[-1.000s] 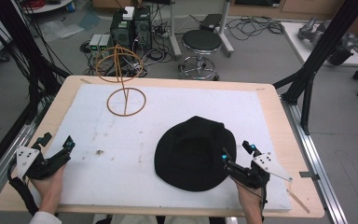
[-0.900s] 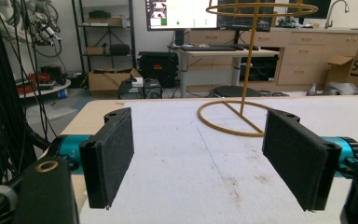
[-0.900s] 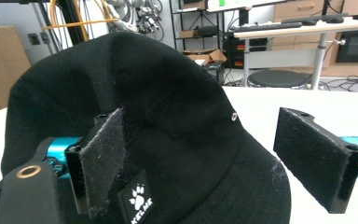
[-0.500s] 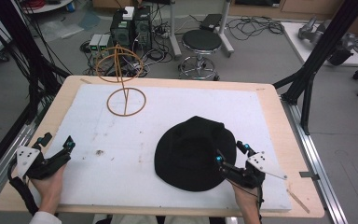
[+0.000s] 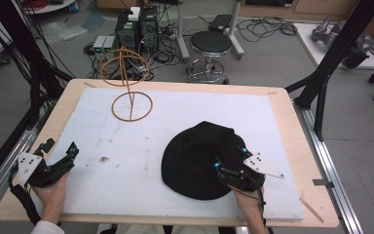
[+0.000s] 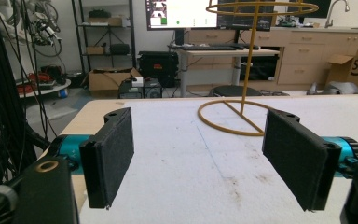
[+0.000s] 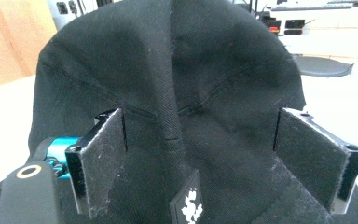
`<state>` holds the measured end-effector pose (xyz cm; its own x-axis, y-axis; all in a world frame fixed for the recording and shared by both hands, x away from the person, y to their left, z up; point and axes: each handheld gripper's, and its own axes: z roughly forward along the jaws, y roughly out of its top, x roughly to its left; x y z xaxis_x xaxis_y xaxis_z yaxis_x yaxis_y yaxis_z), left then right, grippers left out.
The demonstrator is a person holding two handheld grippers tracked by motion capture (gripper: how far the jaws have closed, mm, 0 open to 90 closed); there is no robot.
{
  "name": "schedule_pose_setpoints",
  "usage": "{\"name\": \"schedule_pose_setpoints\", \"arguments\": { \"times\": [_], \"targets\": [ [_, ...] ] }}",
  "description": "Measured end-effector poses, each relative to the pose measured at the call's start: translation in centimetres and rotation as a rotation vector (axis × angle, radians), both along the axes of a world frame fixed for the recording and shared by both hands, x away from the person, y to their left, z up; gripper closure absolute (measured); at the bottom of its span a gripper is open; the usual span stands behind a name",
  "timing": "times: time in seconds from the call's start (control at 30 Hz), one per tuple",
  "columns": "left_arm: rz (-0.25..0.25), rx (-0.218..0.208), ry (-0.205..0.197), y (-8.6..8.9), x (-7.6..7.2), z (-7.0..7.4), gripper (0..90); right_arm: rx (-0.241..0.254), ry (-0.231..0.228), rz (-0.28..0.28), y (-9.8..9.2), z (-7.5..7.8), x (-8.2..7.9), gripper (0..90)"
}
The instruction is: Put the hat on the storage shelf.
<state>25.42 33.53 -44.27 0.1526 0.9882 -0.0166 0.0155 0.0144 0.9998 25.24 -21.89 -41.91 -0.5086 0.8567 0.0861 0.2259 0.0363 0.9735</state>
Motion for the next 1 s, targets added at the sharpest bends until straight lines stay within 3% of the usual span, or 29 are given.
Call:
{"name": "schedule_pose_setpoints", "arguments": {
  "times": [0.57,0.83,1.0],
  "targets": [
    [0.007,0.003,0.000,0.1,0.0,0.0,25.1,-0.038,0.041,0.045,1.2,-0.4,1.4,17.4],
    [0.009,0.000,0.000,0.1,0.0,0.0,25.2,-0.032,0.018,0.057,1.4,-0.4,1.2,24.8],
    [0.011,-0.004,0.001,0.2,0.0,0.0,25.1,-0.028,0.026,0.059,1.5,-0.4,1.1,29.0]
  ]
}}
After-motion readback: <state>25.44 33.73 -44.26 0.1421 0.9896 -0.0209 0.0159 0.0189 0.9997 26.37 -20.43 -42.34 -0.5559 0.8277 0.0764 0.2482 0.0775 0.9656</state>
